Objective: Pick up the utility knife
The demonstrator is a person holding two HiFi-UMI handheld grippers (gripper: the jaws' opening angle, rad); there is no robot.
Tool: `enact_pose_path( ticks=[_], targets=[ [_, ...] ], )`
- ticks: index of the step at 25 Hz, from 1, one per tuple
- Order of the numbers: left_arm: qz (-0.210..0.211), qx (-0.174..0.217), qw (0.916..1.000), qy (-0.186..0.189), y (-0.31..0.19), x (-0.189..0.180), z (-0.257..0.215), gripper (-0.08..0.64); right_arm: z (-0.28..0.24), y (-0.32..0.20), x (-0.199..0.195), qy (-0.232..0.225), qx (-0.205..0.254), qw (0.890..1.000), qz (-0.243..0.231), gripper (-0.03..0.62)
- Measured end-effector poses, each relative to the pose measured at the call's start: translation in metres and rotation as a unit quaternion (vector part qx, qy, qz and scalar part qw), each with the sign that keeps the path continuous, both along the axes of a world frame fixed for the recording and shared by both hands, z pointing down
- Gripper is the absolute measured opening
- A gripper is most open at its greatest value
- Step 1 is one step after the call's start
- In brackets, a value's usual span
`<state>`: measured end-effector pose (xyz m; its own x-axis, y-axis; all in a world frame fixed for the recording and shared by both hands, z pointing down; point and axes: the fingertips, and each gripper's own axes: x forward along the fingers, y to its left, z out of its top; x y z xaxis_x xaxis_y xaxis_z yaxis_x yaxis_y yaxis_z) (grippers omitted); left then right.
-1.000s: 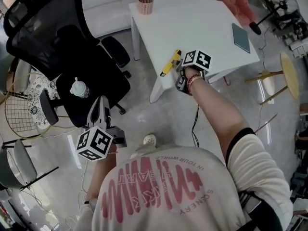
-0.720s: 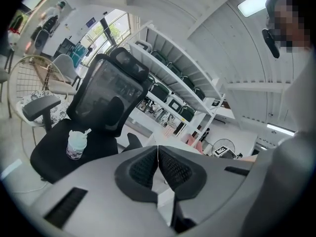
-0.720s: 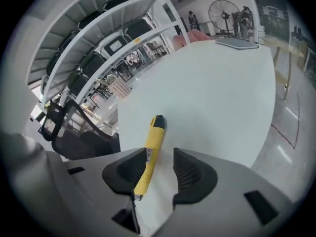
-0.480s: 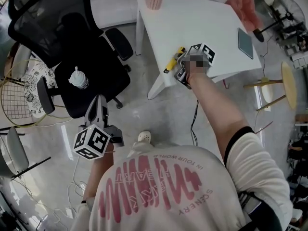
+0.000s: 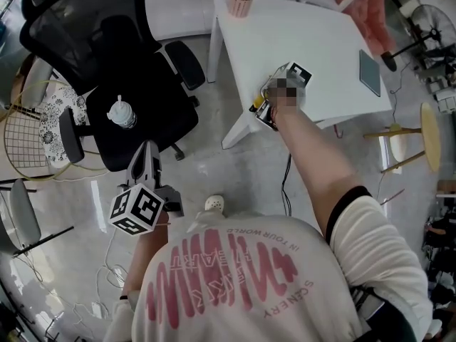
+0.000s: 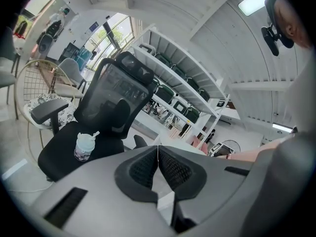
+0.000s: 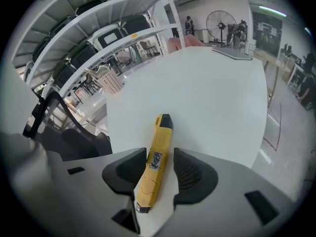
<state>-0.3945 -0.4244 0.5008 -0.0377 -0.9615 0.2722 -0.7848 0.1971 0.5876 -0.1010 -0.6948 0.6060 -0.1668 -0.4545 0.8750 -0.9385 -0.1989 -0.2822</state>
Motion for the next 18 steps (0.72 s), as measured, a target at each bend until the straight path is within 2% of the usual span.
enact_pose_path(
  ticks=[4,9,18],
  targets=[
    [-0.003,0.001,1.0000,0.001,-0.0005,-0.0020,-0.0003,0.025,-0.0001,-0.0006,-0.0009,0.021,-0.002,1.000,-0.006,0.190],
    [-0.003,0.001,1.0000,0.003,0.0017,-0.0010,0.0009,0.025,-0.0002,0.0024,0.0006,0.048,-0.003,0.999,-0.016,0.156],
    [0.002,0.001,1.0000,0.004,0.0040,0.0042,0.0023,0.025,0.0012,0.0045,0.0024,0.053,0.002,0.998,-0.032,0.139]
  ],
)
